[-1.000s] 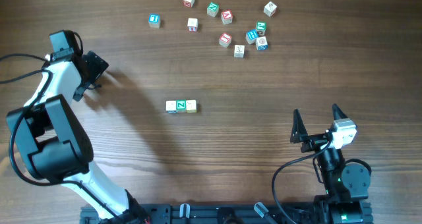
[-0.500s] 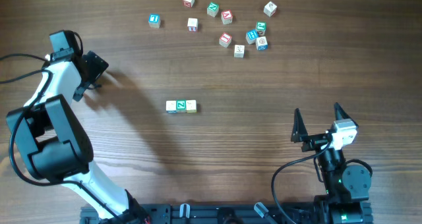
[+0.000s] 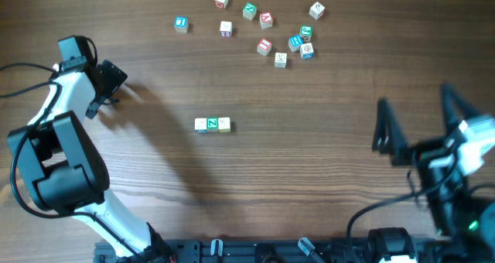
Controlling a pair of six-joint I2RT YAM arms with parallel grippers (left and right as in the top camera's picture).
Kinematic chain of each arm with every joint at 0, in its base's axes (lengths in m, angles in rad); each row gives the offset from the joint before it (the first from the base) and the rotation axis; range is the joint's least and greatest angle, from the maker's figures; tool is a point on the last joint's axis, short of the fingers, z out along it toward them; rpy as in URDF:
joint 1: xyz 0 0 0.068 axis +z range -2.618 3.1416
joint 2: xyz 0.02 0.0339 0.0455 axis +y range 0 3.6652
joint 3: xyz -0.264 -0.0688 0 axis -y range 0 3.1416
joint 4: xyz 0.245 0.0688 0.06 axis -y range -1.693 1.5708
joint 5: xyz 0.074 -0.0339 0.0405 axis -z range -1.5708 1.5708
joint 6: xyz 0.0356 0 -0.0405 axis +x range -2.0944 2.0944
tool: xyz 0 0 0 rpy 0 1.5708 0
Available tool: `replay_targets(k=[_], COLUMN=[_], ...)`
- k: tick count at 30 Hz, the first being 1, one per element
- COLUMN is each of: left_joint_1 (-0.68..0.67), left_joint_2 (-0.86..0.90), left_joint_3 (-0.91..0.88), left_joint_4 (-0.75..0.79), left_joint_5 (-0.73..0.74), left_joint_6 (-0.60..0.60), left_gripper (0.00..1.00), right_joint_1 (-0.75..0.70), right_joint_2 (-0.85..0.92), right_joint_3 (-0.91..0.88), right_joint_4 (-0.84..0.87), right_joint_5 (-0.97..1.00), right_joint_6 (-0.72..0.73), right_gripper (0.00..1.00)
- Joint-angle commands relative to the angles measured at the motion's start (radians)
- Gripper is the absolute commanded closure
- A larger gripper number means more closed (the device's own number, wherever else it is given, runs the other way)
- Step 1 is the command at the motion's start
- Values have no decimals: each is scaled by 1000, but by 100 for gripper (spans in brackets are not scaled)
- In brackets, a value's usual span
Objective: Form a horizontal line
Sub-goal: 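Reach the right gripper forward to the block cluster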
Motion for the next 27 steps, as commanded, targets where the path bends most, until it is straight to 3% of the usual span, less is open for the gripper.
replay_targets(k=[1,7,9,14,16,17,18,19,20,21,24,26,27], left_joint_1=[4,4,4,4,4,4,4,4,4,4,4,4,4], left_joint_2=[4,4,4,4,4,4,4,4,4,4,4,4,4], left_joint_3=[3,3,3,3,3,3,3,3,3,3,3,3,3], left_joint_4=[0,0,0,0,0,0,0,0,0,0,0,0,0], left_joint_5=[-6,-6,-6,-6,-6,-6,-6,-6,-6,-6,-6,-6,-6], left_joint_6=[5,5,5,5,5,5,5,5,5,5,5,5,5], left_gripper=[0,0,0,0,0,0,0,0,0,0,0,0,0], right_joint_1=[-4,-4,-4,-2,-2,-1,7,18,31,43,84,112,128], right_joint_2=[258,1004,1188,1515,1616,1651,1701,1747,1790,1832,1944,2006,2036], right_joint_3=[312,1239,1427,1474,1473,1473,1473,1471,1471,1471,1468,1463,1463], right_joint_4=[-176,-706,-825,-763,-755,-753,-754,-755,-764,-775,-802,-812,-816], right_joint_5=[-57,-205,-230,-233,-233,-233,-232,-232,-229,-218,-145,-119,-92], right_joint_6=[18,52,53,82,155,194,195,160,132,116,115,74,63], right_gripper=[0,0,0,0,0,10,27,63,86,96,95,67,43])
